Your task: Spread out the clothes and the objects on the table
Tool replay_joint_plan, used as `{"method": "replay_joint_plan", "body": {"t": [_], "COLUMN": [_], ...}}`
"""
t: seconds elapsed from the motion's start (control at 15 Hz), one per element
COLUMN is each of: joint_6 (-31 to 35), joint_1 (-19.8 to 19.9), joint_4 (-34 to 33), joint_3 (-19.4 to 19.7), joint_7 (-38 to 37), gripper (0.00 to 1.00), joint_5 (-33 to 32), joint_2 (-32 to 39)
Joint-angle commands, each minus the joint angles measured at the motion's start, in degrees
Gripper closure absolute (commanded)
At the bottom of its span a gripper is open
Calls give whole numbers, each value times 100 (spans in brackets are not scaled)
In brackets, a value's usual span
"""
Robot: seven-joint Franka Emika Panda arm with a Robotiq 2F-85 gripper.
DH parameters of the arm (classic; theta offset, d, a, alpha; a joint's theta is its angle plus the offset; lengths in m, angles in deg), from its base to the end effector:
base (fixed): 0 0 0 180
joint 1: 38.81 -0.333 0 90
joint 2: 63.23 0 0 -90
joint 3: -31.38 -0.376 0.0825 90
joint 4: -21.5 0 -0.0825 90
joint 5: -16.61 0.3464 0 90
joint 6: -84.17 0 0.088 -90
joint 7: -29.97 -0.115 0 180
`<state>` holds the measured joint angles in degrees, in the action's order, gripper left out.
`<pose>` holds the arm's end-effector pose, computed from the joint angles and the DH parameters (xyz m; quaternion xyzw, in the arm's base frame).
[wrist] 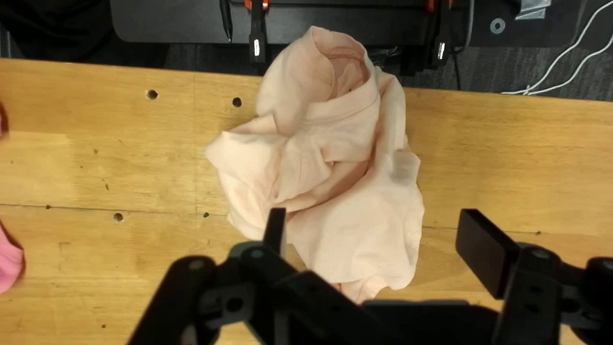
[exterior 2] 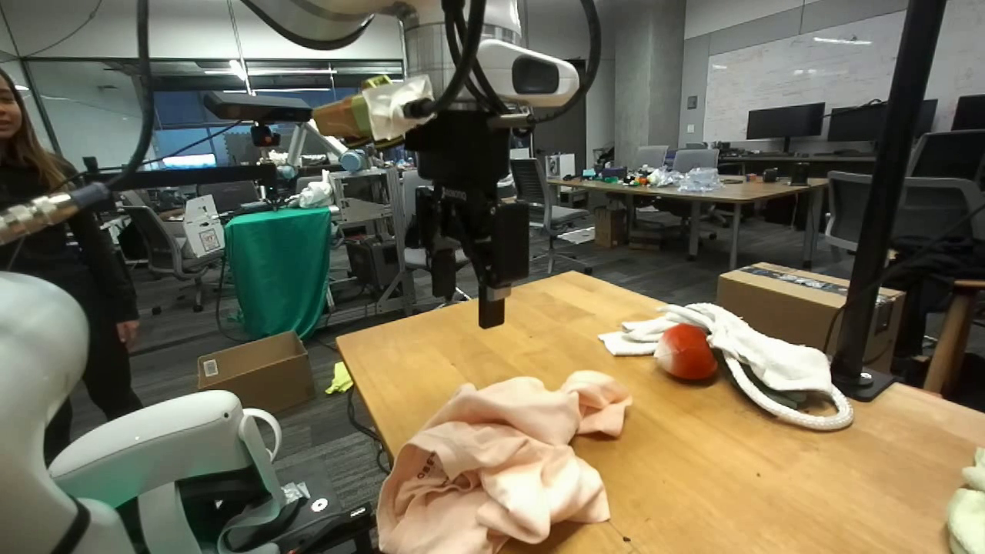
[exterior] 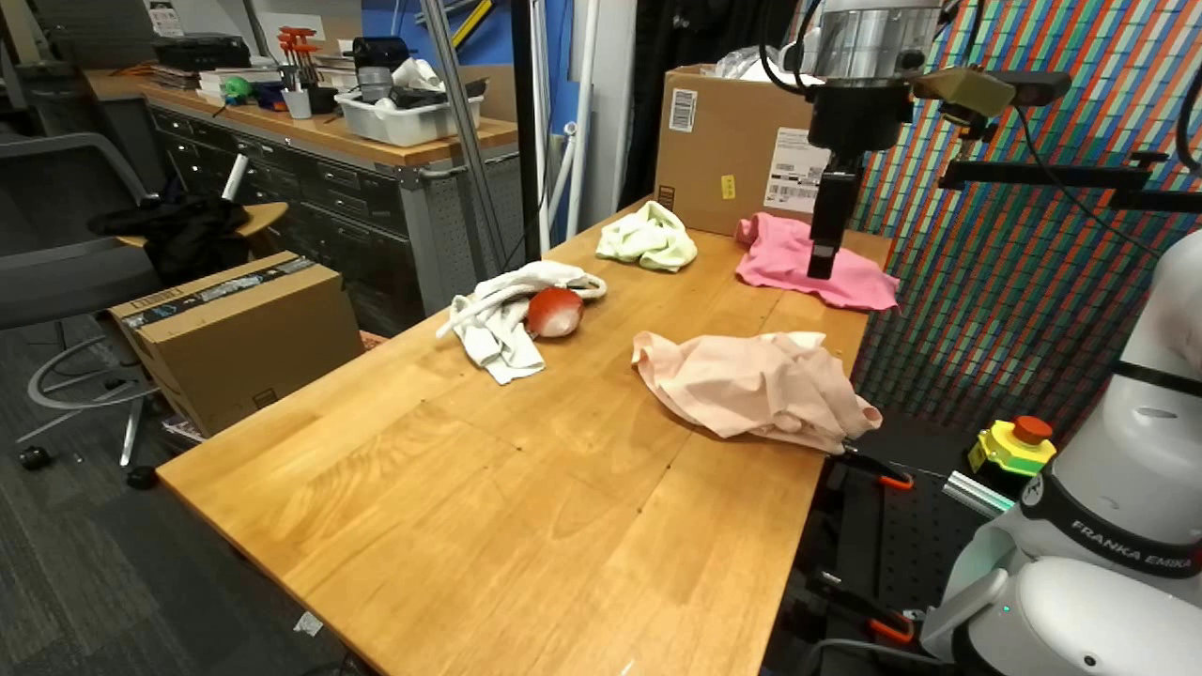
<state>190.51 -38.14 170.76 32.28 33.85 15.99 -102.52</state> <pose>0.2599 -0.0089 0.5151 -0.9992 -0.0238 0.0317 0.0013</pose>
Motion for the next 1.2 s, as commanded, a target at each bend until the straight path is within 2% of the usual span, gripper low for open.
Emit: {"method": "replay_joint_plan", "body": {"t": [0.0, 0.13, 0.4, 0.67, 0.87, 1.13], "joint_6": [269, 621, 1629, 2384, 2313, 2290], "joint_1": [-14, 2, 28, 161, -24, -275], "joint_4": [-123, -255, -654, -1362, -2245, -3184], "joint_3": [-266, -494, -845, -1113, -971, -633], "joint_7": [-192, -333, -567, -1414, -2188, -2342], "gripper": [0, 0, 0, 0, 0, 0], "joint_5": [-353, -734, -1661, -3148, -4310, -4763], "joint_2": [220, 652, 1983, 3373, 4377, 5197]}}
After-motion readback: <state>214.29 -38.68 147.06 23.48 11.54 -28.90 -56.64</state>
